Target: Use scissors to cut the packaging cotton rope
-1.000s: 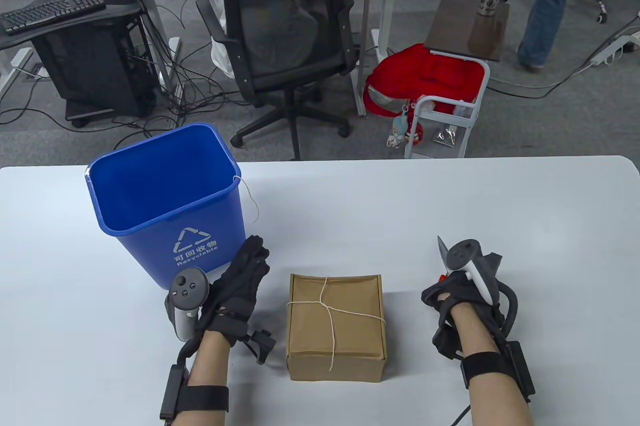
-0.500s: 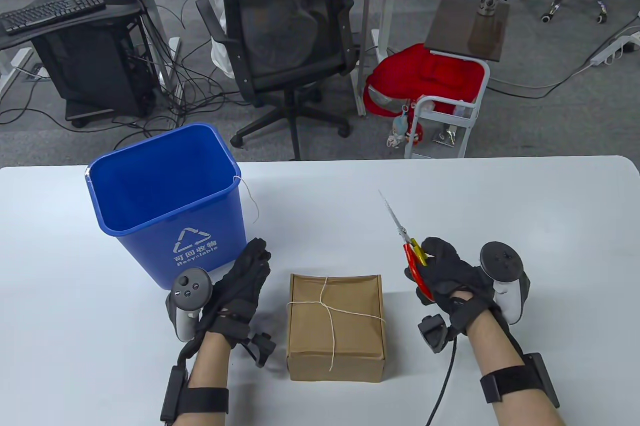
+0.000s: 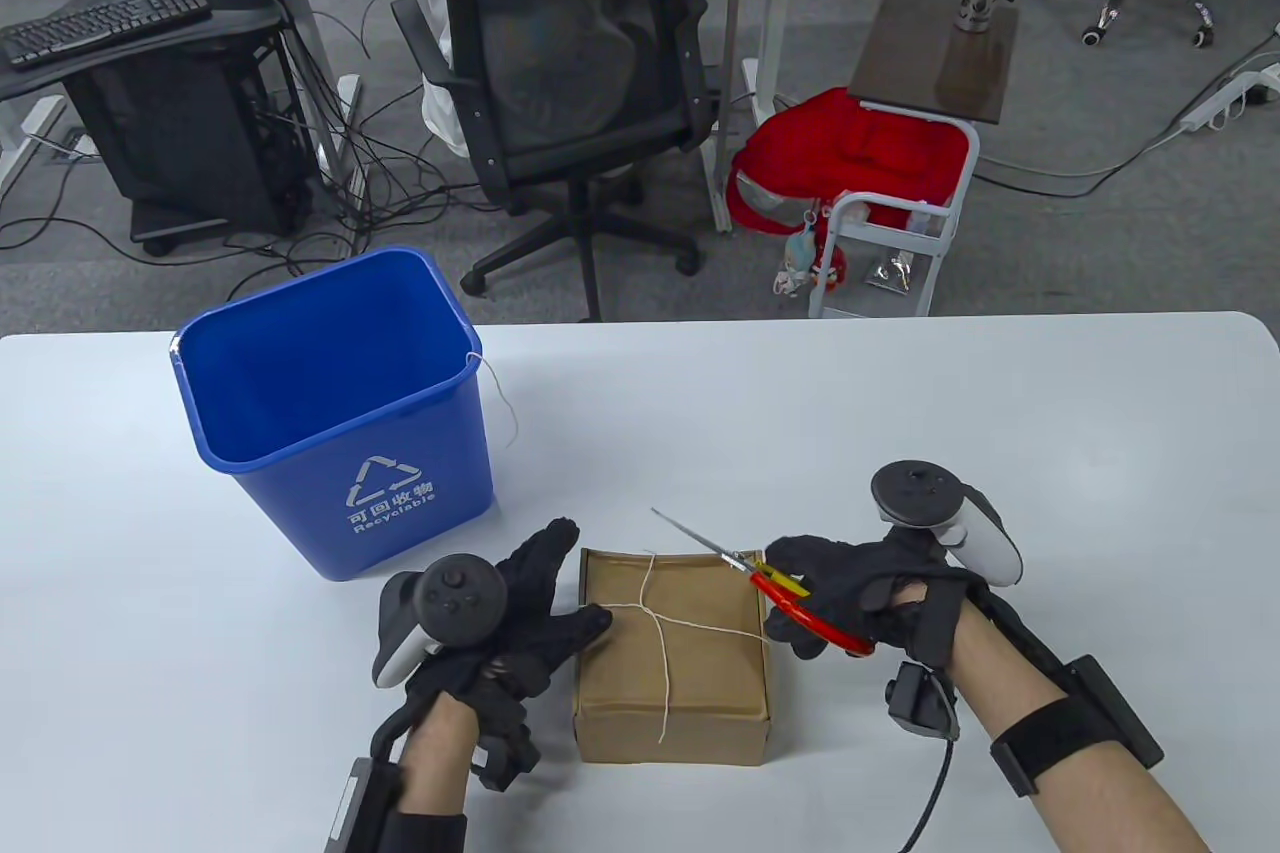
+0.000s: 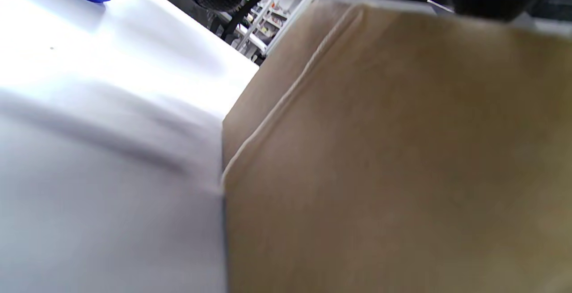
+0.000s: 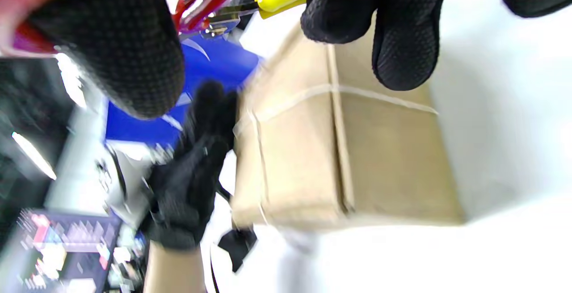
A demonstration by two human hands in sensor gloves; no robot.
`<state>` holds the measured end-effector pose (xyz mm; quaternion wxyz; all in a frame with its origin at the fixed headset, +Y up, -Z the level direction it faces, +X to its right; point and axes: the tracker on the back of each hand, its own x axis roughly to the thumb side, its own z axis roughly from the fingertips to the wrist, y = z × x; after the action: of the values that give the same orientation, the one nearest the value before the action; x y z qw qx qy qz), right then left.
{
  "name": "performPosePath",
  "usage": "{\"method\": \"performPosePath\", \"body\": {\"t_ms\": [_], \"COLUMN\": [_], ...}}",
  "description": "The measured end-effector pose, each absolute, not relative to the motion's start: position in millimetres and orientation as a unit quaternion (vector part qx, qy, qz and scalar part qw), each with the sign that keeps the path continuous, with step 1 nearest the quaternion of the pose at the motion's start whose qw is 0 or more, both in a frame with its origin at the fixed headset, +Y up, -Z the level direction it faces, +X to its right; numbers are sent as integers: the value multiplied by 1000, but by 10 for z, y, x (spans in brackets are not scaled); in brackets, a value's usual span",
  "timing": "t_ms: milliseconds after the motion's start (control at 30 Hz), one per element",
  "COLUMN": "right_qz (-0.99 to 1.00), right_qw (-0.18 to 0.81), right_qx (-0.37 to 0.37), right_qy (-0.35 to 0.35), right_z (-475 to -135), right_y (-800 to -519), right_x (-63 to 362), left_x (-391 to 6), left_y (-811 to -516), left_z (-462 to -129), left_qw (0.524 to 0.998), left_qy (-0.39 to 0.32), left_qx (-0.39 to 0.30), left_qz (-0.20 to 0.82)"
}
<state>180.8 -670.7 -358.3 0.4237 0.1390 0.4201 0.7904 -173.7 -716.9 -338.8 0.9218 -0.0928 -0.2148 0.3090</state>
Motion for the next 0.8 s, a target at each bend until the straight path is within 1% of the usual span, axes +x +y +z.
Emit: {"method": "performPosePath", "body": {"t_ms": [33,67,133,200,267,633,800], "right_qz": [798,803,808,801,803,816,820], "right_qw": [411,387,376,361,349,319,308], "right_qx": [134,133,125,114,107,88,92], "right_qy": [419,433,435,464,472,475,473], "right_z": [-3579,-3579,-3588,-3609,-3630,-3805,-3846], "right_y": [-6699,-6685,-6664,-6646,-6633,-6553,-6527], "right_x": [1788,1770,1762,1762,1750,1517,1441], "left_x": [-1713,-1694,-1689,-1695,-1703,-1719,-1717], "left_y": [-7178,-7191,-7214,-7240,-7261,-7339,-7342], "left_z": [-3386,-3381,-3387,-3391,-3394,-3409,-3411], "left_qw": [919,919,920,914,913,902,900], "left_qy": [-219,-215,-215,-213,-211,-210,-210], "left_qx": [-106,-111,-116,-118,-122,-127,-130], "left_qz": [310,310,305,324,328,355,359]}}
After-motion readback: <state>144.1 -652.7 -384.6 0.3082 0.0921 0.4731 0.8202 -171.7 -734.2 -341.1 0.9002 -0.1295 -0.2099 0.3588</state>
